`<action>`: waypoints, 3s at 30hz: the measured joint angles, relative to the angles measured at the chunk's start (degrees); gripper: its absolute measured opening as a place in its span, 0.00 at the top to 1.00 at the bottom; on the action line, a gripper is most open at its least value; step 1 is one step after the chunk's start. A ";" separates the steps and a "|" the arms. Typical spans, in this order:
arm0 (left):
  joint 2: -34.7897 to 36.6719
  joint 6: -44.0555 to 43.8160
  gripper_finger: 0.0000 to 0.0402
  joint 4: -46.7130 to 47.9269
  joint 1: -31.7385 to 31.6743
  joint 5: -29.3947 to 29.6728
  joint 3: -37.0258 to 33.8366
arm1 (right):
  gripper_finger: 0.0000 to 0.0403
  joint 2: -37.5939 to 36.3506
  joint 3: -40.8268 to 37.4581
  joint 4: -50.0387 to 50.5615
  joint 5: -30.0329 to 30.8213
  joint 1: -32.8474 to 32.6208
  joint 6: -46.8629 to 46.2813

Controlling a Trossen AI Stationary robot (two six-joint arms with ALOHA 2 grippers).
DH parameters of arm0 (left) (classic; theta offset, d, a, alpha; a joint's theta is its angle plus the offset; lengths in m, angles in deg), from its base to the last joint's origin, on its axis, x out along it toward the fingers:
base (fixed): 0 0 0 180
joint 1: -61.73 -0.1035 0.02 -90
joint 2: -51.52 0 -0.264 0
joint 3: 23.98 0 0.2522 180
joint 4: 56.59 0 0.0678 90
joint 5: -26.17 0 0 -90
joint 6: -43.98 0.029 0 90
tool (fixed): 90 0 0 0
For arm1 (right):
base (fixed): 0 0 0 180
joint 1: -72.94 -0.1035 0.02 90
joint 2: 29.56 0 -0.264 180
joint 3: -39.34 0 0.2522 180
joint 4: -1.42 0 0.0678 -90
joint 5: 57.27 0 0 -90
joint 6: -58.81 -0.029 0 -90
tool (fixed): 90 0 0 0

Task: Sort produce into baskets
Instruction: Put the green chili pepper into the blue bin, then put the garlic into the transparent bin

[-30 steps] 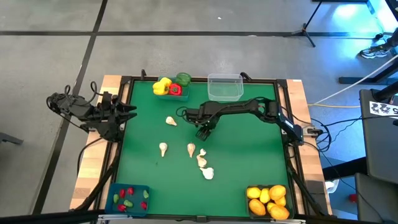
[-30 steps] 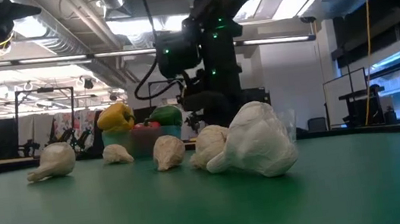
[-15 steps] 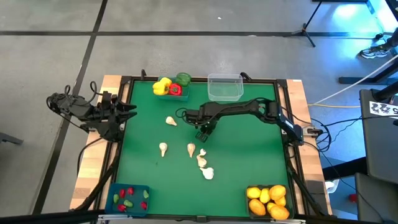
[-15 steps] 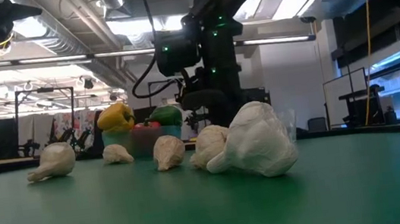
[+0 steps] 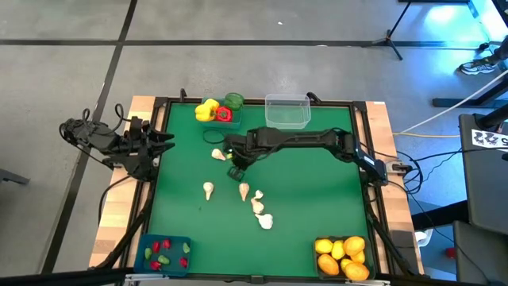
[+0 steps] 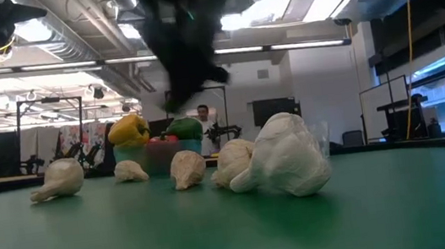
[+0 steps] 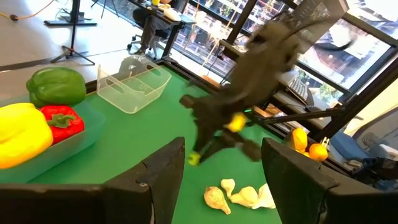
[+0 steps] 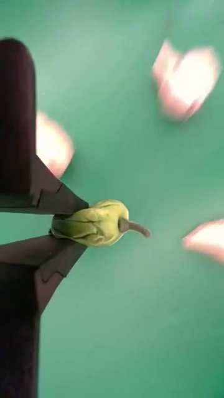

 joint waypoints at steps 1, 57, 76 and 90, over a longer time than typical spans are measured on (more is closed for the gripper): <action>0.00 0.00 0.48 0.00 0.00 0.00 0.00 | 0.89 -0.02 1.45 -2.37 0.00 -0.79 0.32; -0.02 -1.64 0.48 0.00 -0.01 -0.02 -0.02 | 0.90 29.78 12.31 -79.77 -1.91 -22.97 7.60; -0.02 -3.67 0.48 0.00 -0.01 0.00 -0.02 | 0.43 29.77 13.36 -80.17 1.29 -22.94 5.34; 0.00 -5.40 0.48 -0.04 -0.02 -0.02 -0.02 | 0.45 13.94 14.08 -68.87 12.19 -19.34 18.18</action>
